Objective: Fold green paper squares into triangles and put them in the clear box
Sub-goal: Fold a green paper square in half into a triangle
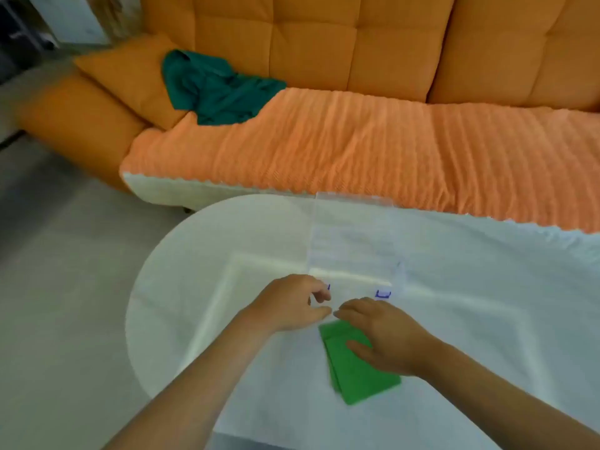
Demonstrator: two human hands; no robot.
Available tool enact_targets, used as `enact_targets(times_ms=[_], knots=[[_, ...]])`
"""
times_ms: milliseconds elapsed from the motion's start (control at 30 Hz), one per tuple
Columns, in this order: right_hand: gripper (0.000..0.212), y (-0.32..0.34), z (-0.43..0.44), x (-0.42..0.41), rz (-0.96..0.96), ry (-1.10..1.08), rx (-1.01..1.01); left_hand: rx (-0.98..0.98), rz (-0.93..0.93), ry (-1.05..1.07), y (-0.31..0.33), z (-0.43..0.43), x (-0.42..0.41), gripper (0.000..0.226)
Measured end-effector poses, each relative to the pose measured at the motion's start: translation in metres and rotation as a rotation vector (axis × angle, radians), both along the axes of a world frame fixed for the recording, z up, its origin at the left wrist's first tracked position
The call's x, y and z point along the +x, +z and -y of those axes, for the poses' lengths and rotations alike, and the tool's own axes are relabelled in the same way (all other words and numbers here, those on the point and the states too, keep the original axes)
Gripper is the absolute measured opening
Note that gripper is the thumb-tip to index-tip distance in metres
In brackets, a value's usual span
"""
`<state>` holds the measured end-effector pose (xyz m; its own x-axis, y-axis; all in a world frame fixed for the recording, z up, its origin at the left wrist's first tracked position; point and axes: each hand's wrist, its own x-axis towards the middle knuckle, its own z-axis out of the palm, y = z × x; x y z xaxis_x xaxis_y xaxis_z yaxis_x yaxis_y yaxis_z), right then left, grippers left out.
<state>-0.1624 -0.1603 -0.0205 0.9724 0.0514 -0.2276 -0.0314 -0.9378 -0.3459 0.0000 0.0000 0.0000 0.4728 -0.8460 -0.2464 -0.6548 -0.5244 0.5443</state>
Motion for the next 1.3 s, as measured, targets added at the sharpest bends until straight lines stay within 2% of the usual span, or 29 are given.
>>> enact_targets(times_ms=[100,200,300,367,533,667,800,933,1100,1167,1233,1300], knots=[[0.065,-0.037,0.006,-0.008,0.095,0.063,-0.088,-0.037,0.092,-0.101,-0.031,0.004,-0.007,0.047],[0.067,-0.06,0.006,-0.016,0.224,0.072,-0.134,-0.099,0.164,-0.195,-0.052,0.004,-0.014,0.068],[0.065,-0.07,0.004,-0.02,0.361,0.012,-0.186,-0.106,0.299,-0.241,-0.062,0.005,-0.02,0.079],[0.067,-0.072,-0.003,-0.023,0.382,-0.063,-0.235,-0.114,0.332,-0.233,-0.067,0.0,-0.029,0.083],[0.087,-0.063,-0.029,-0.043,0.256,-0.267,-0.344,-0.049,0.32,-0.181,-0.072,-0.014,-0.05,0.09],[0.062,-0.052,-0.042,-0.058,0.159,-0.363,-0.231,-0.044,0.239,-0.119,-0.065,-0.03,-0.057,0.079],[0.075,-0.041,-0.052,-0.055,0.093,-0.38,-0.188,-0.044,0.205,-0.085,-0.06,-0.05,-0.053,0.076],[0.071,-0.041,-0.07,-0.026,0.094,-0.396,-0.182,-0.087,0.214,-0.01,-0.06,-0.073,-0.036,0.082],[0.064,-0.043,-0.097,0.02,0.107,-0.388,-0.183,-0.221,0.326,0.046,-0.067,-0.099,-0.013,0.051],[0.062,-0.046,-0.106,0.034,0.115,-0.386,-0.203,-0.166,0.253,0.041,-0.069,-0.108,-0.009,0.06],[0.061,-0.047,-0.111,0.042,0.111,-0.375,-0.229,-0.057,0.205,-0.011,-0.071,-0.116,-0.008,0.083],[0.062,-0.046,-0.112,0.043,0.112,-0.364,-0.224,-0.035,0.206,-0.029,-0.072,-0.122,-0.009,0.088]])
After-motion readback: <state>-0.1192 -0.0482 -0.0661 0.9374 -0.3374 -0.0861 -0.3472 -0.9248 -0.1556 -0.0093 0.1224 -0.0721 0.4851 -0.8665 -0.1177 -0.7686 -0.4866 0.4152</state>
